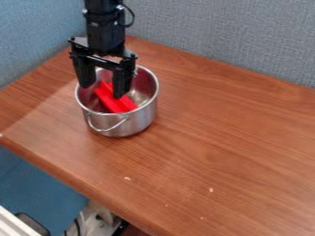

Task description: Move the red object from the metal pot to the table

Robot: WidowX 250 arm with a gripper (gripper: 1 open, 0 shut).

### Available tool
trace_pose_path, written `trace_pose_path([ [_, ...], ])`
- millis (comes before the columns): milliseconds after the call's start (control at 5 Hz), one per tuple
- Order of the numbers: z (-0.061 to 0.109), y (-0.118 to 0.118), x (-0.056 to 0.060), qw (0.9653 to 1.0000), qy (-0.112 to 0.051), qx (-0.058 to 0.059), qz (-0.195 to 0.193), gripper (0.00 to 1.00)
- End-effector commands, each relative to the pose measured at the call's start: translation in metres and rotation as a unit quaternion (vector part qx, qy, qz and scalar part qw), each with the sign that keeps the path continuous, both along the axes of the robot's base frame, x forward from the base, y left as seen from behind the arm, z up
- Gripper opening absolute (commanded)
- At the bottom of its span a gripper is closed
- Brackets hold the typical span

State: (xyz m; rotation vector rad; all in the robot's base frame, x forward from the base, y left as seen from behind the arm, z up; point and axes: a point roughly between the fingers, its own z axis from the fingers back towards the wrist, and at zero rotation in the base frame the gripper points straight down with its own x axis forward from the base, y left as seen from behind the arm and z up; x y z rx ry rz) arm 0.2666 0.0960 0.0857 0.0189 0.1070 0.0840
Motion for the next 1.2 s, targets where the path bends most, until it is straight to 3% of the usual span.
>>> trace_pose_path([
  [0,0.0015,0.0007,0.0043,0.9998,-0.018,0.003,-0.001,1.00],
  [600,-0.0042,-0.0011,0.0055,0.9998,-0.020,0.003,0.001,1.00],
  [800,-0.0068,-0.0015,0.0059,0.9998,-0.020,0.003,0.001,0.00],
  [1000,-0.0085,-0.0016,0.0058,0.9998,-0.019,0.003,0.001,0.00],
])
